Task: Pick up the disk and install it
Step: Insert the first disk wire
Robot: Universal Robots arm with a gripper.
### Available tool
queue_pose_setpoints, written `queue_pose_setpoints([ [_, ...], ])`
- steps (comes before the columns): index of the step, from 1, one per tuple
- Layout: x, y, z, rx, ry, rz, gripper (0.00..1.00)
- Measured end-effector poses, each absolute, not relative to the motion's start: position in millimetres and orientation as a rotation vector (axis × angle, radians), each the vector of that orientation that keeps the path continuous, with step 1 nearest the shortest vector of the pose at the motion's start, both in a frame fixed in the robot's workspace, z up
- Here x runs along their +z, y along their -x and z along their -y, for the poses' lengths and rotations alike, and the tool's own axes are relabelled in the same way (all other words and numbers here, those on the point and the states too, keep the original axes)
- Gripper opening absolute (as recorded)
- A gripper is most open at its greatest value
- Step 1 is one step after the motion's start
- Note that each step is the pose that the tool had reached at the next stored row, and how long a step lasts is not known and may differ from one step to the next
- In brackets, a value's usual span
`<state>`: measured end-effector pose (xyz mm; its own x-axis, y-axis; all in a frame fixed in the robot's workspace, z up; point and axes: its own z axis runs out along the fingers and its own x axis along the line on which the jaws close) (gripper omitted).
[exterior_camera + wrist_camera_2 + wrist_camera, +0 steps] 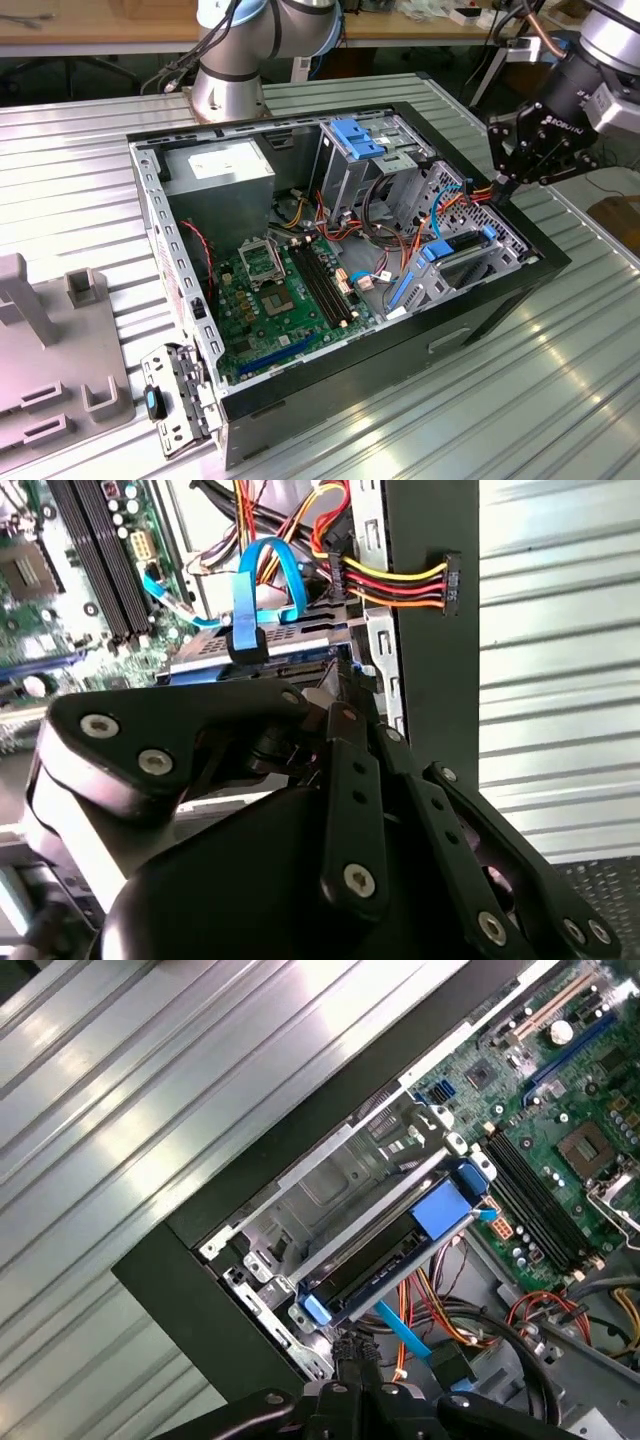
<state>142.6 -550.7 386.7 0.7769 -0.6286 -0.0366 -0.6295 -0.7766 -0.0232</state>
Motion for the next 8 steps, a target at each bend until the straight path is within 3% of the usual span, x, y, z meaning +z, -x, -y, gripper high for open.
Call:
queue_pose_setpoints([
  [8, 386.3, -145.0, 550.7, 0.046, 3.015, -0.763, 0.11],
])
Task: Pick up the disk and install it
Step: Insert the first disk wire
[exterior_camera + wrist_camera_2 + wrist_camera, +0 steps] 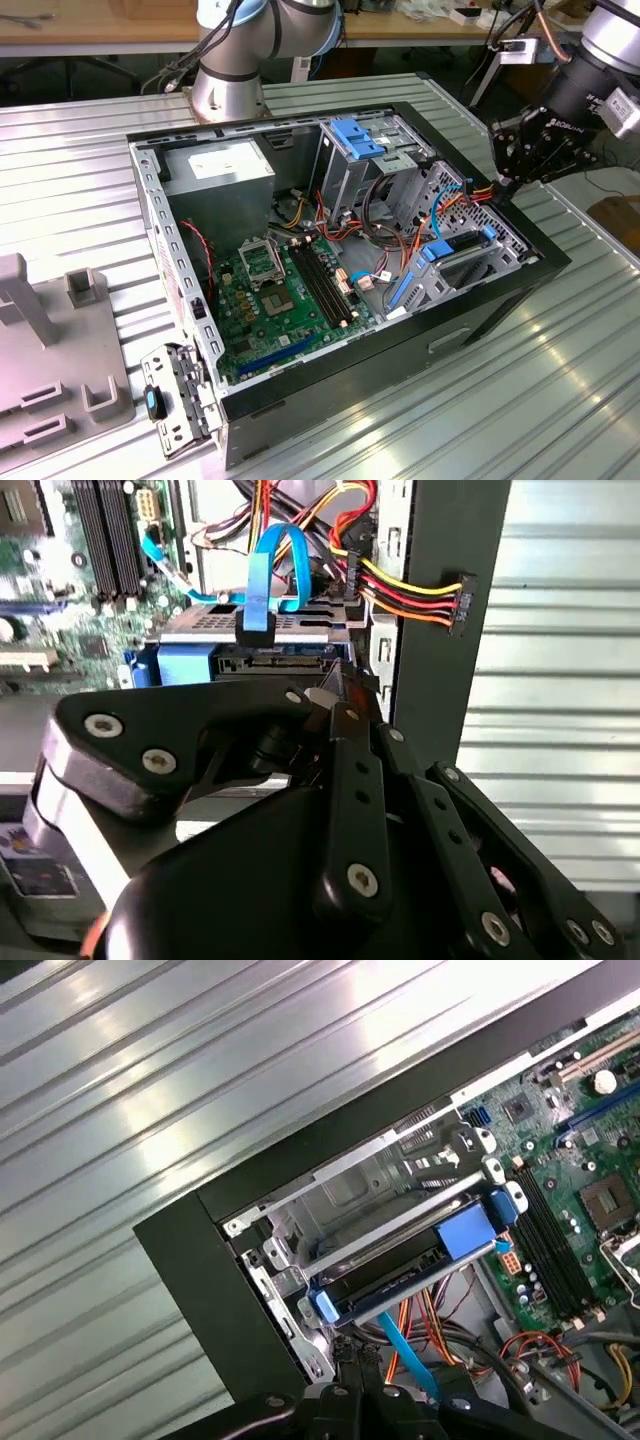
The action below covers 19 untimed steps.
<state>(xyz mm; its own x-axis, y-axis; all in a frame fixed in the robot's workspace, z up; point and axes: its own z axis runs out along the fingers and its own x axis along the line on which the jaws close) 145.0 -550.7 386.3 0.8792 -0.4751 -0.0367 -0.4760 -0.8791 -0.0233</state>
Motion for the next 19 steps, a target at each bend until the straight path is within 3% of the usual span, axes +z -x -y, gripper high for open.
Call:
queue_pose_setpoints([
  [19, 385.5, -145.8, 550.6, 0.057, 3.117, -0.027, 0.11],
])
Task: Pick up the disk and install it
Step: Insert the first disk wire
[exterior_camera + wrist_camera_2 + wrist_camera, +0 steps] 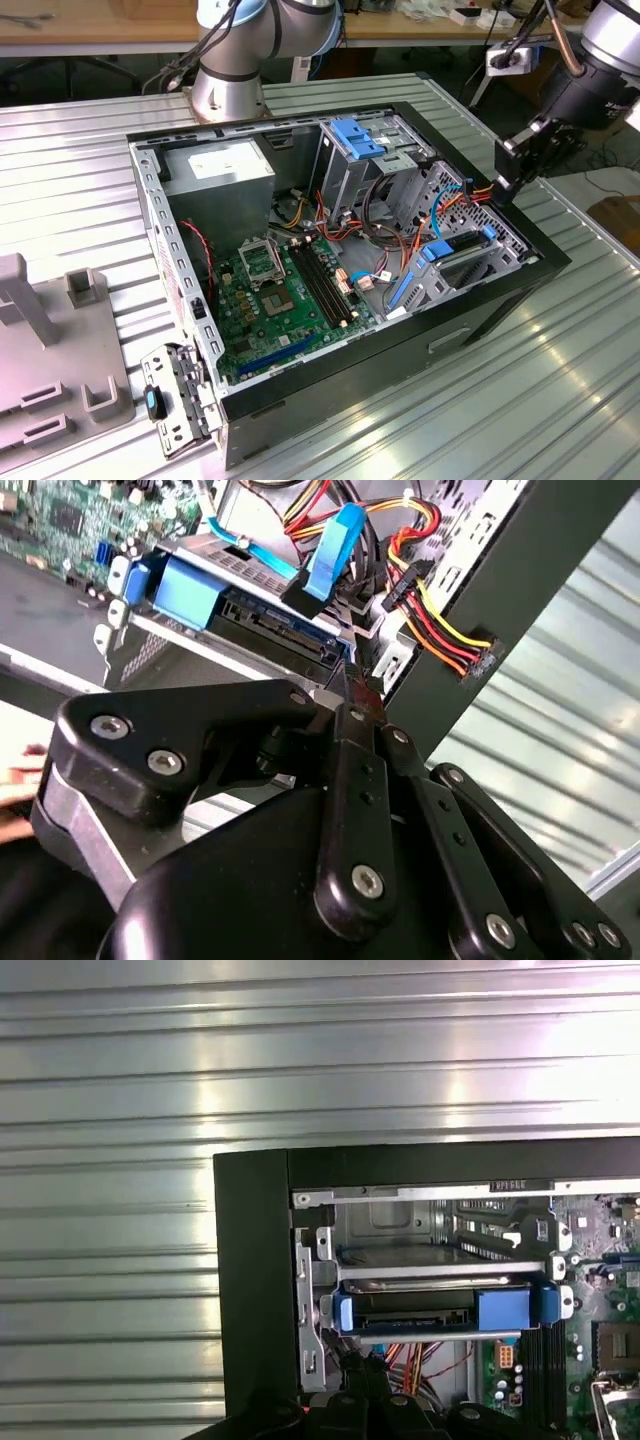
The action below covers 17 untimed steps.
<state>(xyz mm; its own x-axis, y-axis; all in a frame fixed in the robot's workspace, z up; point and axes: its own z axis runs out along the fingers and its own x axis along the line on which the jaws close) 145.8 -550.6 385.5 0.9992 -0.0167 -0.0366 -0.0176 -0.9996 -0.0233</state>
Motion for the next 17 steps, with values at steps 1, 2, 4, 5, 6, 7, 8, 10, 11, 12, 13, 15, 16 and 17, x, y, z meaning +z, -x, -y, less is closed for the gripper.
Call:
queue_pose_setpoints([
  [1, 385.4, -145.8, 550.6, 0.057, 3.118, 0.007, 0.11],
  [2, 385.4, -145.9, 550.6, 0.057, 3.118, 0.032, 0.11],
  [4, 385.2, -146.1, 550.6, 0.058, 3.117, 0.112, 0.11],
  [5, 385.2, -146.1, 550.6, 0.059, 3.116, 0.138, 0.11],
  [6, 385.1, -146.2, 550.6, 0.059, 3.115, 0.168, 0.11],
  [7, 385.0, -146.3, 550.6, 0.059, 3.114, 0.201, 0.11],
  [8, 385.0, -146.3, 550.6, 0.060, 3.112, 0.227, 0.11],
  [10, 384.6, -146.4, 550.6, 0.059, 3.108, 0.290, 0.11],
  [11, 384.4, -146.4, 550.6, 0.059, 3.105, 0.320, 0.11],
  [12, 384.2, -146.4, 550.6, 0.059, 3.103, 0.348, 0.11],
  [13, 384.1, -147.0, 550.6, 0.060, 3.098, 0.390, 0.11],
  [15, 383.3, -150.1, 549.2, 0.059, 3.100, 0.375, 0.11],
  [16, 382.8, -150.3, 549.2, 0.059, 3.103, 0.349, 0.11],
  [17, 382.4, -150.4, 549.2, 0.059, 3.104, 0.329, 0.11],
])
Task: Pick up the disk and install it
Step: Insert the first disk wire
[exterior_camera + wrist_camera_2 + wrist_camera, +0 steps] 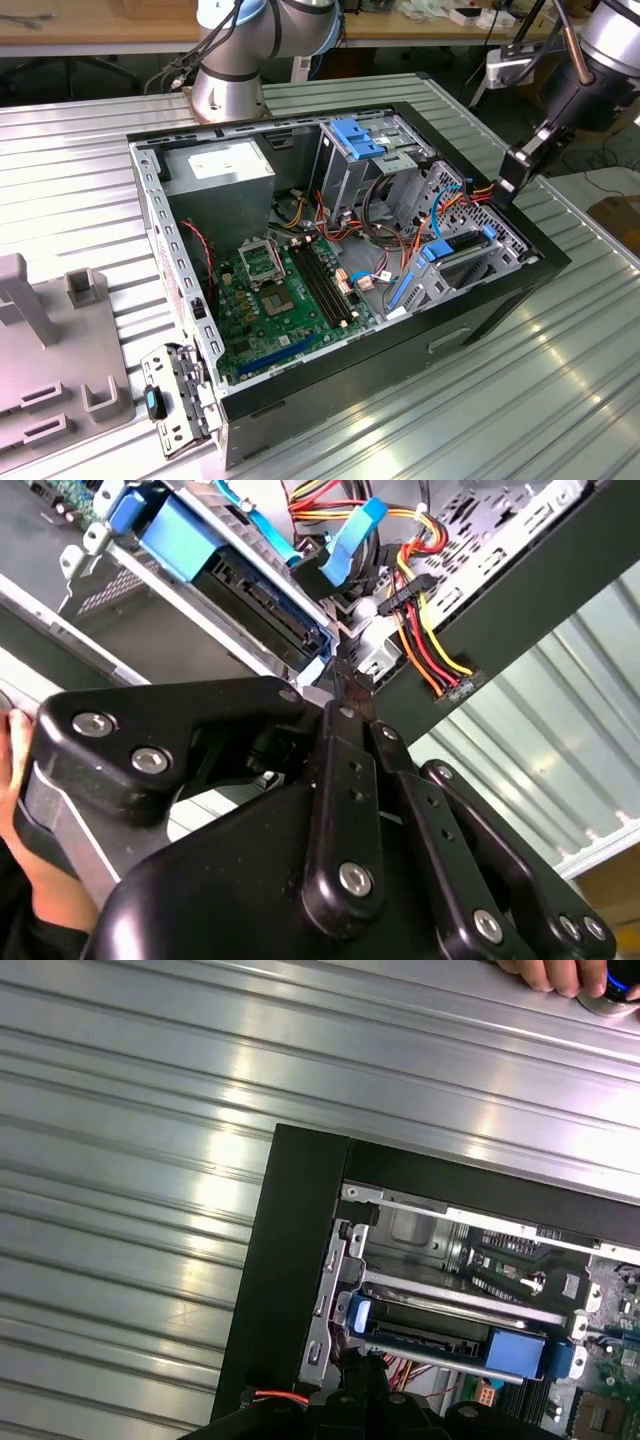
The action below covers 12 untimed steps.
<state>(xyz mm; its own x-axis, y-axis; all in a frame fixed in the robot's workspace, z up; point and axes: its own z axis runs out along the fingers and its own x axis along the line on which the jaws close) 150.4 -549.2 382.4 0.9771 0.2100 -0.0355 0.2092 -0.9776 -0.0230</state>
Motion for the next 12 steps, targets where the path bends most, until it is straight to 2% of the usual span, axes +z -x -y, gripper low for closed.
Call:
queue_pose_setpoints([
  [9, 379.4, -152.5, 549.0, 0.057, 3.117, 0.115, 0.11],
  [12, 379.1, -152.7, 549.0, 0.031, 3.112, 0.062, 0.11],
])
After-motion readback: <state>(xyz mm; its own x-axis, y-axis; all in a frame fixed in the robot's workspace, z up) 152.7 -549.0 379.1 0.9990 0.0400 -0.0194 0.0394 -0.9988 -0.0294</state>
